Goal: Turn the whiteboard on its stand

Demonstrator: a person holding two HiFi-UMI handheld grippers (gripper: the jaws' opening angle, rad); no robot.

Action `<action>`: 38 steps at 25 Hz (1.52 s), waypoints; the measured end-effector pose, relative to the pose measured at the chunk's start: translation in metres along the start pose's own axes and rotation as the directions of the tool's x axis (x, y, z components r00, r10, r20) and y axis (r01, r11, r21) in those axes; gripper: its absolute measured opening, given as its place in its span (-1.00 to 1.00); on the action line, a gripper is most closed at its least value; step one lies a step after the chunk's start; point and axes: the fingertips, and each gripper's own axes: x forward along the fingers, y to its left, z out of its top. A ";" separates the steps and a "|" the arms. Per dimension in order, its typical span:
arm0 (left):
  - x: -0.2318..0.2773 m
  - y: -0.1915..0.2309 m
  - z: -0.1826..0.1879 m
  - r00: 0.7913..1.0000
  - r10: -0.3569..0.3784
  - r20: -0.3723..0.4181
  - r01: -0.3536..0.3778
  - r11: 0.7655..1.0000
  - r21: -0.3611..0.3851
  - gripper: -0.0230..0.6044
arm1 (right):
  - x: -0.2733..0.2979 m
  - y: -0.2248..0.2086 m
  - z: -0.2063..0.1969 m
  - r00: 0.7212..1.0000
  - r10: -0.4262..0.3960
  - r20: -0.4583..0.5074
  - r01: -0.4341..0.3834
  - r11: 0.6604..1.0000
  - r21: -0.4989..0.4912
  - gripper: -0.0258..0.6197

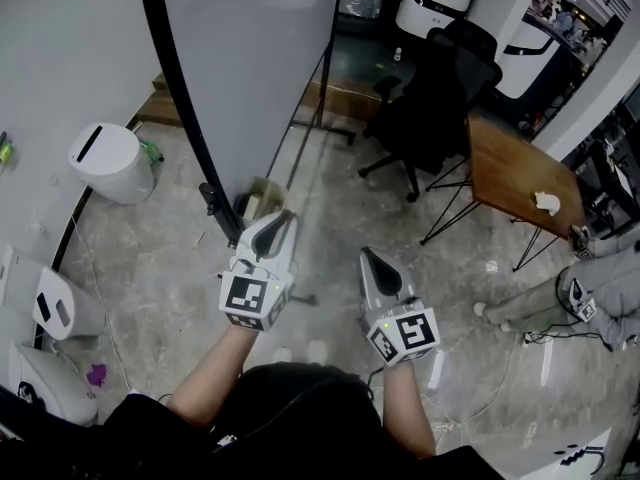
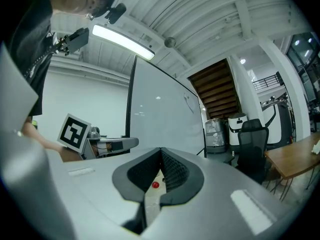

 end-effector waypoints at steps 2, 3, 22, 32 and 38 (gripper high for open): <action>0.003 -0.007 -0.004 1.000 -0.015 -0.010 0.015 1.000 -0.006 -0.82 | -0.002 -0.002 -0.001 1.000 -0.008 -0.005 0.008 1.000 -0.003 -0.90; 0.005 -0.010 -0.006 1.000 -0.025 -0.015 0.025 1.000 -0.007 -0.82 | -0.004 -0.002 -0.002 1.000 -0.012 -0.008 0.012 1.000 -0.007 -0.90; 0.010 -0.056 -0.041 0.989 -0.124 -0.080 0.121 0.992 -0.045 -0.91 | -0.019 -0.002 -0.011 0.998 -0.039 -0.040 0.038 0.999 -0.025 -0.90; 0.007 -0.048 -0.045 0.990 -0.113 -0.079 0.110 0.993 -0.044 -0.91 | -0.017 -0.001 -0.013 0.998 -0.045 -0.043 0.044 0.999 -0.028 -0.90; 0.007 -0.043 -0.044 0.991 -0.104 -0.087 0.100 0.994 -0.050 -0.91 | -0.012 -0.001 -0.013 0.998 -0.043 -0.048 0.042 0.999 -0.035 -0.90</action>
